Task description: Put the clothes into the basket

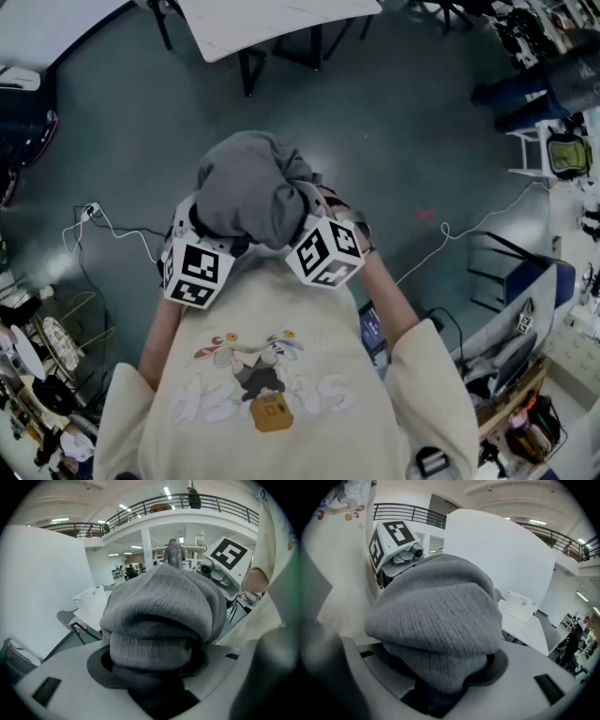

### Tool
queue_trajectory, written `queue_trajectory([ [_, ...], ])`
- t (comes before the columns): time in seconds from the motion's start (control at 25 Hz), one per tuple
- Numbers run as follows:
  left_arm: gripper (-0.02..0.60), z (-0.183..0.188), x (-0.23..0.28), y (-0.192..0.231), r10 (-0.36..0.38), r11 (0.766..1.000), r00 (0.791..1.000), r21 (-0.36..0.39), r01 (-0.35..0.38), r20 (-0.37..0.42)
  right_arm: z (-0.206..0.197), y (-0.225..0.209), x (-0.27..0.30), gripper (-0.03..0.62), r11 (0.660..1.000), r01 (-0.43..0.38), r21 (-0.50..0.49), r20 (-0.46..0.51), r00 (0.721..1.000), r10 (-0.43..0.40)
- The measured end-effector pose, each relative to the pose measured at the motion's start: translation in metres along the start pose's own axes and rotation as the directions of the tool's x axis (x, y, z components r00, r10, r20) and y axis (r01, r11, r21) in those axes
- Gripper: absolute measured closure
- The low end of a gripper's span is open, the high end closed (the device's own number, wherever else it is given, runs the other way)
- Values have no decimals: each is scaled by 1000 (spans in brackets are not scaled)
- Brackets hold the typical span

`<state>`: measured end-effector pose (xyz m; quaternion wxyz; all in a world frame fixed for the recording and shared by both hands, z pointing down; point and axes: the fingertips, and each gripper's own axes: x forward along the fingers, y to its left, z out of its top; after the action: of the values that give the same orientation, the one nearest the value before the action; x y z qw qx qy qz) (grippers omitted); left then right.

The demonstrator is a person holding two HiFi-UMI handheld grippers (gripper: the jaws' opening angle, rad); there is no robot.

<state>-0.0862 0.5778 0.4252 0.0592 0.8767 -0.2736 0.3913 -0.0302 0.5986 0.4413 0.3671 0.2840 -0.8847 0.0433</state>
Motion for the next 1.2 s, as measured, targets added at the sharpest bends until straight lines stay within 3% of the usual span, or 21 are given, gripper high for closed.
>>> queue_trajectory([
  [0.6,333,-23,4,15,-48,998,998,-28,47,-34,3,9,25,375,997,-51,61,-29,998,53],
  [1.2,333,-59,-9,105,-40,998,999,-47,41,12,65,4,101,375,997,-30,64,-40,999,33],
])
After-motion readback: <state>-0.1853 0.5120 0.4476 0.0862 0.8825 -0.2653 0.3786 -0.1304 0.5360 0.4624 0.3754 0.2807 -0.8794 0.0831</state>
